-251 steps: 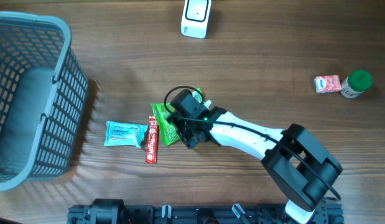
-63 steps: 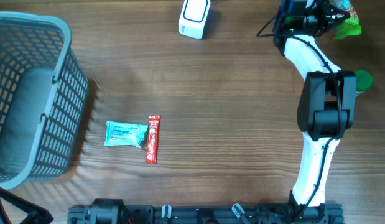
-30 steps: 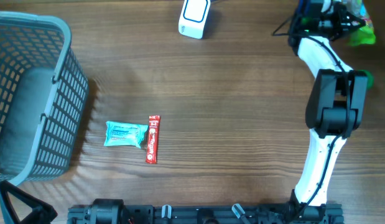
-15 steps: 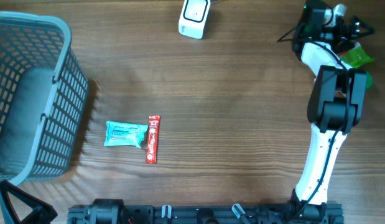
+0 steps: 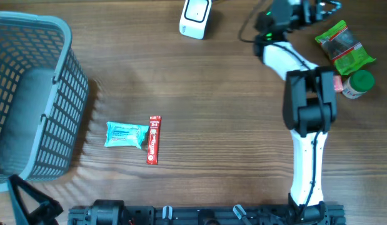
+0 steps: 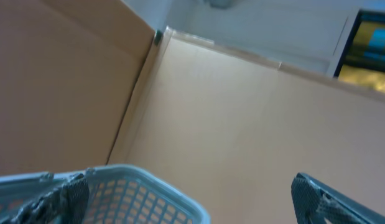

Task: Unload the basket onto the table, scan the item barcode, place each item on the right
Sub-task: 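Carry the snack bag right and drop it beside the candy box, then swing the right gripper back toward the wipes pack mid-table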

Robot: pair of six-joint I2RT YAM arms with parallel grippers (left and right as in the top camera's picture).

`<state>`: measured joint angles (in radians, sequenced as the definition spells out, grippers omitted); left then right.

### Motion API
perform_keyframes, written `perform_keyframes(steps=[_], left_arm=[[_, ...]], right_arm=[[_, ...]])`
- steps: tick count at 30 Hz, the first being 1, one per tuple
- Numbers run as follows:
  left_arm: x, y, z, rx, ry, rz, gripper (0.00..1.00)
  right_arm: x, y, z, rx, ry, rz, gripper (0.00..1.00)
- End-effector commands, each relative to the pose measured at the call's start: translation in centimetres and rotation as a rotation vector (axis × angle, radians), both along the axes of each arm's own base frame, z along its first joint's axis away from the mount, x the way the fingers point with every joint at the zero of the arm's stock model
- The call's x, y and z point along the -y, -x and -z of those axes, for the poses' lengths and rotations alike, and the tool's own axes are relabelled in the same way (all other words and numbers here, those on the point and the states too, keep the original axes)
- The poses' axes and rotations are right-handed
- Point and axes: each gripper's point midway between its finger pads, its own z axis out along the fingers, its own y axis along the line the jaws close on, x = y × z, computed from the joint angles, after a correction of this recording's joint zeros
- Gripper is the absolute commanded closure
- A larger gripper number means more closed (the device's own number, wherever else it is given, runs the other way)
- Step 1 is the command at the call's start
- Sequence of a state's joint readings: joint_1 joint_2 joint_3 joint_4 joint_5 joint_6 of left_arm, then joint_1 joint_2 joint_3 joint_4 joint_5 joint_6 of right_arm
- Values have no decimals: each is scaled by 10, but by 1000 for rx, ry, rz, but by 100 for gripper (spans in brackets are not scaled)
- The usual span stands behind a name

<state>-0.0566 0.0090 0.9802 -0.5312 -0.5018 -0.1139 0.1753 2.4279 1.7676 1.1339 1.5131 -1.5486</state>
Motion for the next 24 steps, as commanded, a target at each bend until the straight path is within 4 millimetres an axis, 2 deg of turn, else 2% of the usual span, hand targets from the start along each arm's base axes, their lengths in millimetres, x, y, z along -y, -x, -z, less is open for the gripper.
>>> perform_keyframes(steps=[1,2,6,9,15,20,23,24], left_arm=[[-9,3,9,-31,17,-59,0],[-11,3,11,-38,25,-76,0],[-19,6,16,-56,43,-121,0],[-19,2,26,-108,38,-124,0],[-18,-7,63,-285,18,-126,0],[-17,-8,66,-243,108,-91,0],[-15,-12,79,-210,265,-36,0],[-9,-16,84,-228,271,3,0]], right_arm=[[-36,22,-83,77,-13,-69,0],[-44,26,-94,96,-19,-86,0],[-77,57,-160,237,-62,-172,0],[-103,107,-232,413,-135,-269,0],[-127,188,-311,607,-259,-429,0],[-132,237,-344,691,-346,-537,0],[-142,261,-358,730,-411,-624,0],[-147,268,-361,742,-436,-656,0]])
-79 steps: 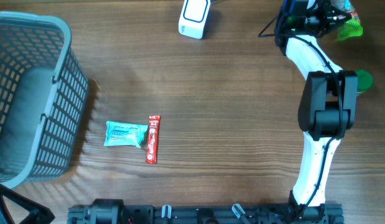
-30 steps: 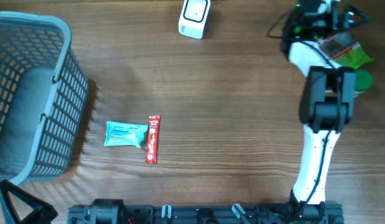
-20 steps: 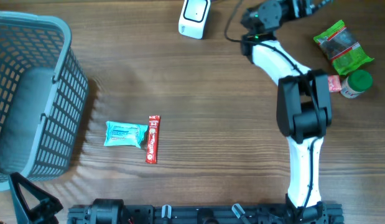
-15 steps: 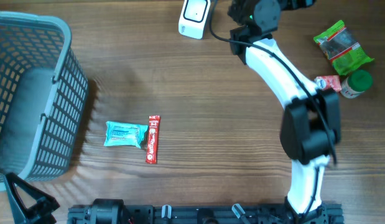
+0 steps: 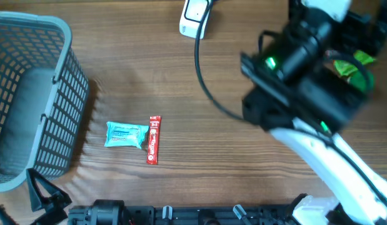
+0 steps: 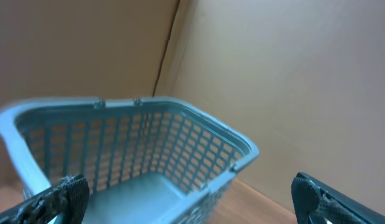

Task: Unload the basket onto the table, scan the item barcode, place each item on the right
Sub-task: 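Swing the right gripper back toward the wipes pack mid-table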

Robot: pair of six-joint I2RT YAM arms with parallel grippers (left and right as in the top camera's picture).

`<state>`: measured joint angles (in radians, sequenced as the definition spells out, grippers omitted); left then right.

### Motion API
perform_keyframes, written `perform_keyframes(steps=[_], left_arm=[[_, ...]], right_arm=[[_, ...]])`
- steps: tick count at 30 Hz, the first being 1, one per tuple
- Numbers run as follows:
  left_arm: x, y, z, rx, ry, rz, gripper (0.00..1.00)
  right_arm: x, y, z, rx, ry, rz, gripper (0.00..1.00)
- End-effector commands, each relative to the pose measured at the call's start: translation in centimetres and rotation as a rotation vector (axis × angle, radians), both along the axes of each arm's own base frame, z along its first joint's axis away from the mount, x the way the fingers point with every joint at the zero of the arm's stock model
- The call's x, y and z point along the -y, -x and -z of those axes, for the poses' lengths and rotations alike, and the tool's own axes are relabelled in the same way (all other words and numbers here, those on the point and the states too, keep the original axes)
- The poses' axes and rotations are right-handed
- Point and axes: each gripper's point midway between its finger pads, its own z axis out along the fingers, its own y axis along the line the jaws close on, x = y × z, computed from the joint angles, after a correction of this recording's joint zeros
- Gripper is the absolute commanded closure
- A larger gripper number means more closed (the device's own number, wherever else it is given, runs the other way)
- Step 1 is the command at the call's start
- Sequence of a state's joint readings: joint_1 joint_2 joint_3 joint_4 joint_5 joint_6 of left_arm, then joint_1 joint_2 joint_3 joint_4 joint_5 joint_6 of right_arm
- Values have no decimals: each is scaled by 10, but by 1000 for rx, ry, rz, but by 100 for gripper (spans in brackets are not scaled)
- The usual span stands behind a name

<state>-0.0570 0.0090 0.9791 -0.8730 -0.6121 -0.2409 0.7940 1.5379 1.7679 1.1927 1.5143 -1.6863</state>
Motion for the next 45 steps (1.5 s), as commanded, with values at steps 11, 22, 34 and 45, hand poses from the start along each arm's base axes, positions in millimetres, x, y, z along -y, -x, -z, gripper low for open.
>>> perform_keyframes(steps=[11,22,34,45], left_arm=[[62,-76,56,-75,106,372,0],[59,-77,78,-144,149,346,0],[58,-77,79,-149,148,342,0],[58,-76,83,-166,150,341,0]], right_arm=[[-106,84,8,174,-332,-551,0],[-189,96,135,175,-391,-681,0],[-140,30,203,63,-122,-415,0],[-48,-52,144,-103,344,-96,0]])
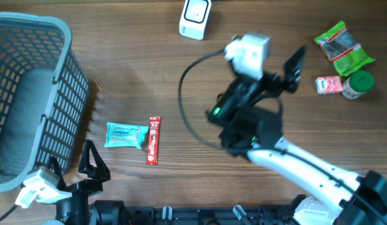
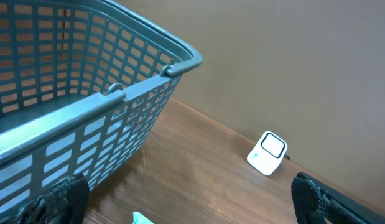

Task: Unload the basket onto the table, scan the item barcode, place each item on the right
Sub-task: 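Swing the right gripper back toward the wipes pack mid-table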

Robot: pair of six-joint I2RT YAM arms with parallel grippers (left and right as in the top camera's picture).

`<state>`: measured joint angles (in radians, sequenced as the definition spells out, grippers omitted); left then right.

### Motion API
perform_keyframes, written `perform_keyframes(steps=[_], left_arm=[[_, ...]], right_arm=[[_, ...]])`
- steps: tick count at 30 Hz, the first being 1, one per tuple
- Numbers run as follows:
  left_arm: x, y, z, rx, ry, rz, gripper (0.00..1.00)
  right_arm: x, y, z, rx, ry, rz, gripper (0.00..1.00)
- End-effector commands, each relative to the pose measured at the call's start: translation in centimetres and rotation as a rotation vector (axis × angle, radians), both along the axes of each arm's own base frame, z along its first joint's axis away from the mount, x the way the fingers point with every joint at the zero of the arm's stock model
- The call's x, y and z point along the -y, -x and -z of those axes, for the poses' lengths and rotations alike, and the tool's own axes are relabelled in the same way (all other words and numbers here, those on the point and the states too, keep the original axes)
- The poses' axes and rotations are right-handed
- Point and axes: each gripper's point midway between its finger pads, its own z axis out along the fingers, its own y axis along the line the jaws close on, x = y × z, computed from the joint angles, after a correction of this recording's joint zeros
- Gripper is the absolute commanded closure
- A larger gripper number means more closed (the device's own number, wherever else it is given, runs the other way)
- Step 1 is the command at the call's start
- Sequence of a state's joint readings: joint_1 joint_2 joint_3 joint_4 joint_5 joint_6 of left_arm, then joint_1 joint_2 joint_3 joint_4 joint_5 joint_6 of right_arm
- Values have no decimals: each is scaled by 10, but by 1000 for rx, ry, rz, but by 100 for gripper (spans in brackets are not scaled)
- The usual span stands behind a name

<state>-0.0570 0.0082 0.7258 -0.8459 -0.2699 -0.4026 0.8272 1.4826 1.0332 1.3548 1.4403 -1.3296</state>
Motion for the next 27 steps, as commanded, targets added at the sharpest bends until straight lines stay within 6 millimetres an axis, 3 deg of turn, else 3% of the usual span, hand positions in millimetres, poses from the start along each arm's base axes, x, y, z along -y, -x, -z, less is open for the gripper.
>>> perform_keyframes(steps=[1,3,5,10,14,16,20,23,25,27], left_arm=[[0,1,3,-9,6,1,0],[0,1,6,-23,5,1,0],[0,2,9,-34,4,1,0],[0,2,12,-46,4,1,0],[0,2,12,-46,4,1,0],[0,2,12,-46,4,1,0],[0,2,12,-46,4,1,0],[0,2,12,-46,4,1,0],[0,2,12,-46,4,1,0],[0,2,12,-46,4,1,0]], right_arm=[[-3,-30,-28,-86,297,-26,0],[-22,-60,0,-315,578,-102,0],[-28,-75,29,-480,737,-164,0],[-14,-91,59,-502,624,-166,0],[-21,-95,140,-713,569,-343,0],[-20,-92,164,-751,482,-366,0],[-31,-88,189,-709,187,-442,0],[-72,-59,238,-858,-149,-681,0],[-101,-34,258,-979,-313,-850,0],[-128,-8,265,-1068,-496,-996,0]])
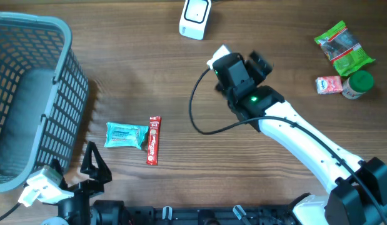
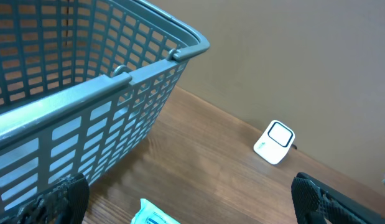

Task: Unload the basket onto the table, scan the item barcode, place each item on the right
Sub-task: 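Swing the right gripper back toward the wipes pack mid-table, then lower the right gripper onto the blue-green wipes pack and grasp it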

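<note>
A white scanner stands at the table's far edge and also appears as the scanner in the left wrist view. A teal packet and a red stick pack lie side by side at front left. My left gripper hangs at the front edge, just short of the teal packet. The left gripper is open, with nothing between its fingers. My right gripper is over the table's middle, below and right of the scanner; how its jaws stand is unclear.
A tall grey mesh basket fills the left side, close beside my left gripper. A green bag, a pink pack and a green-capped bottle sit at the far right. A black cable loops from the right arm.
My right arm's wrist has dropped and shifted a little to the left over the table's middle. My left gripper has barely moved; slightly more of the teal packet shows in its view.
At first my right arm reached to the back right by the green bag, and my left gripper sat in the front-left corner looking up past the basket. Then the right arm stood high near the camera. Later it was over the table's middle, the left gripper open before the packet.
</note>
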Robot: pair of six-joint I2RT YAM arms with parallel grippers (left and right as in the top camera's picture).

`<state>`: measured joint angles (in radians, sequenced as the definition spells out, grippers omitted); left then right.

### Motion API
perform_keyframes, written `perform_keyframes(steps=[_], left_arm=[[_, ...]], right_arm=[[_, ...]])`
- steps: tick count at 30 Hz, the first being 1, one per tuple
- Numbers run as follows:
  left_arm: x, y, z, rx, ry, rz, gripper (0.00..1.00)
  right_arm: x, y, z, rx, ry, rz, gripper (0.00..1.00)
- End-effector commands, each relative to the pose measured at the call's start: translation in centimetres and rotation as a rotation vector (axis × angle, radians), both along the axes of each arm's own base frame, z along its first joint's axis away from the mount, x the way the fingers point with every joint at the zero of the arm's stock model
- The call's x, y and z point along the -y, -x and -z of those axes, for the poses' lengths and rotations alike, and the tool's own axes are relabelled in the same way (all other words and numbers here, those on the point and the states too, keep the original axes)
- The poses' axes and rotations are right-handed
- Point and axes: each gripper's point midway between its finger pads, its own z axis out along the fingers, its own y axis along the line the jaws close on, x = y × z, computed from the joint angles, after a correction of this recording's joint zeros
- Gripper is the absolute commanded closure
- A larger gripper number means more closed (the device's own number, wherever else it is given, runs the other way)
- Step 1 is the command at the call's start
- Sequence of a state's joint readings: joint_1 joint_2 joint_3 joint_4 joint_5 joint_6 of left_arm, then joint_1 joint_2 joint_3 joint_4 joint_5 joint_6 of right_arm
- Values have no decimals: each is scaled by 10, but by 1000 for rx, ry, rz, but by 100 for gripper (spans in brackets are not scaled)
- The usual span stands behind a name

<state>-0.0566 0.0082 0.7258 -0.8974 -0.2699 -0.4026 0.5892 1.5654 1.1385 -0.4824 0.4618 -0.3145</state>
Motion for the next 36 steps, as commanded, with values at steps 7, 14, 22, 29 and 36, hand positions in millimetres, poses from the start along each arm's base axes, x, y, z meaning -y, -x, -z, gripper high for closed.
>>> perform_keyframes(steps=[7,14,22,29,36], left_arm=[[1,0,0,5,7,1,0],[1,0,0,5,7,2,0],[1,0,0,5,7,1,0],[1,0,0,5,7,1,0],[1,0,0,5,7,1,0]], right_arm=[[-128,80,-6,-623,-967,5,0],[-140,83,16,-684,-1024,129,0],[-178,121,91,-809,-856,132,3],[-189,135,111,-713,-744,163,0],[-208,133,109,-526,-678,64,37]])
